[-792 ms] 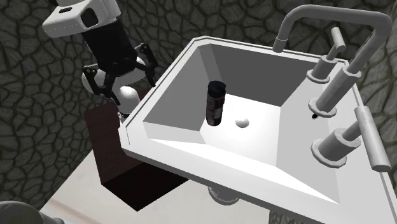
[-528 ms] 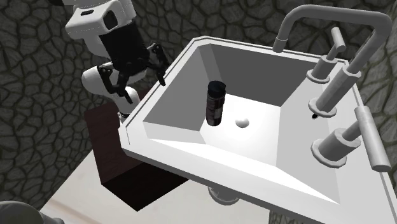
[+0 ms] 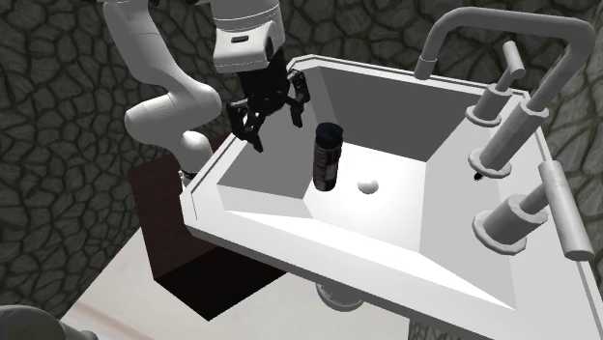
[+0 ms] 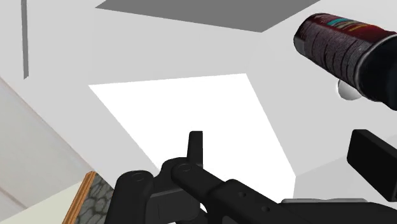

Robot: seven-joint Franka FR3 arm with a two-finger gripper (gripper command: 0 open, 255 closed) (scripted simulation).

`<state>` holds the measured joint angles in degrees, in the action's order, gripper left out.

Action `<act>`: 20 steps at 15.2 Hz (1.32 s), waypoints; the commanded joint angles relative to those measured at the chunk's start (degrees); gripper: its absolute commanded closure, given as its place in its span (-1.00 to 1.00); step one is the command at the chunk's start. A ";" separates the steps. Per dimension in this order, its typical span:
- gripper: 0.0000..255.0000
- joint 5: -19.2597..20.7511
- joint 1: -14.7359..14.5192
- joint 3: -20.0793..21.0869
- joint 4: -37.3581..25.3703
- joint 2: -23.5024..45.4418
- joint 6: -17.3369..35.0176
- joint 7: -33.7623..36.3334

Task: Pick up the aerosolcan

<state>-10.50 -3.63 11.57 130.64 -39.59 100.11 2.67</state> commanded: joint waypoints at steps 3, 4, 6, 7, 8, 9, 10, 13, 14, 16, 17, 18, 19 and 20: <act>-1.00 -1.87 -1.48 4.63 -1.78 4.39 1.05 4.04; -1.00 -2.25 -1.81 5.78 -2.39 5.63 1.31 5.04; -1.00 -2.88 -2.41 8.08 -3.75 8.24 1.85 7.07; -1.00 -3.13 -2.68 9.23 -4.50 9.62 2.12 8.10; -1.00 -3.34 -2.95 10.38 -5.30 11.04 2.39 9.14; -1.00 -3.49 -3.20 11.53 -6.15 12.51 2.65 10.19; -1.00 -3.58 -3.44 12.67 -7.04 14.02 2.92 11.27; -1.00 -3.69 -3.76 14.04 -7.34 15.78 3.97 12.43; -1.00 -3.77 -3.80 14.14 -6.58 15.79 4.74 12.37; -1.00 -3.92 -3.87 14.36 -5.10 15.84 6.27 12.24; -1.00 -4.00 -3.91 14.47 -4.38 15.89 7.04 12.18; -1.00 -4.07 -3.95 14.58 -3.67 15.95 7.81 12.12; -1.00 -4.18 -4.00 14.77 -2.57 16.08 9.03 12.04; -1.00 -4.18 -4.00 14.76 -2.56 16.06 9.03 12.04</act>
<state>-14.65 -7.63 26.28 127.62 -23.59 108.59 14.77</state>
